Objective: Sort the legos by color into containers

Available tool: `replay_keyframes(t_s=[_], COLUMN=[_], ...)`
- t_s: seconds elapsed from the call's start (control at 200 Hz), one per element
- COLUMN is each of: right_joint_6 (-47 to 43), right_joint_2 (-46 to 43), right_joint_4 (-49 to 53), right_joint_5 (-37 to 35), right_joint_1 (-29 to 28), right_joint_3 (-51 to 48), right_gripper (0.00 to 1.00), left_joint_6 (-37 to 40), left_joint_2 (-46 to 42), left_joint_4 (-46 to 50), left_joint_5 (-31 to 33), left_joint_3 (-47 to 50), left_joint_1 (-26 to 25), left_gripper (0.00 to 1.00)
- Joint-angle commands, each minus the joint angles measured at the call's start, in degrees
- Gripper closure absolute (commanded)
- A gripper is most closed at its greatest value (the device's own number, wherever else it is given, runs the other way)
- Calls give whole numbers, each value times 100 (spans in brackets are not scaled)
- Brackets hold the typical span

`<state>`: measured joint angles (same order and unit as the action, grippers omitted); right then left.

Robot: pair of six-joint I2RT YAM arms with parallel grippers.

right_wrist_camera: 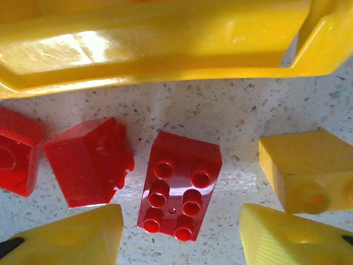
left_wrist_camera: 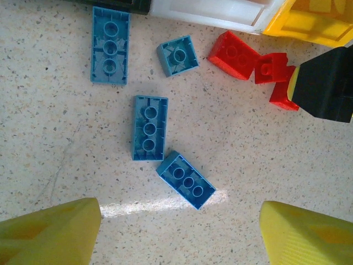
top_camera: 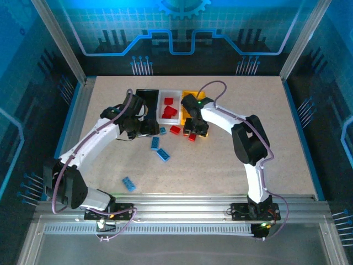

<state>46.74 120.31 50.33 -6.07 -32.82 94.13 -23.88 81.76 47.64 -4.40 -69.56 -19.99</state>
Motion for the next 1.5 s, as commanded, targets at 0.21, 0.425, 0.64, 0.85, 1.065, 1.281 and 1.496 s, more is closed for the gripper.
replay_keyframes(t_s=[0.21, 0.425, 0.64, 0.85, 1.065, 1.281, 1.496], right_joint_6=[168, 89, 67, -243, -416, -554, -796], right_joint_2=[300, 174, 7, 10, -23, -599, -1381], right_joint_4=[108, -152, -232, -499, -508, -386, -597], right_joint_5=[-183, -47, -82, 10, -14, -88, 378], right_joint_1=[-120, -111, -119, -59, -82, -326, -576], right_joint_3=[-17, -404, -680, -764, -806, -1213, -1351], right_gripper=[49, 56, 50, 54, 64, 67, 67], left_joint_6=[93, 68, -29, -5, 58, -21, -63], left_joint_2=[-132, -175, -160, -168, -256, -283, -152], left_joint_4=[26, 5, -88, -10, 121, 11, -112], left_joint_5=[-219, -256, -324, -309, -228, -276, -382], left_joint_3=[175, 306, 355, 311, 328, 447, 494], left_joint_1=[21, 26, 22, 21, 23, 21, 21], left_gripper=[22, 22, 22, 21, 21, 21, 21])
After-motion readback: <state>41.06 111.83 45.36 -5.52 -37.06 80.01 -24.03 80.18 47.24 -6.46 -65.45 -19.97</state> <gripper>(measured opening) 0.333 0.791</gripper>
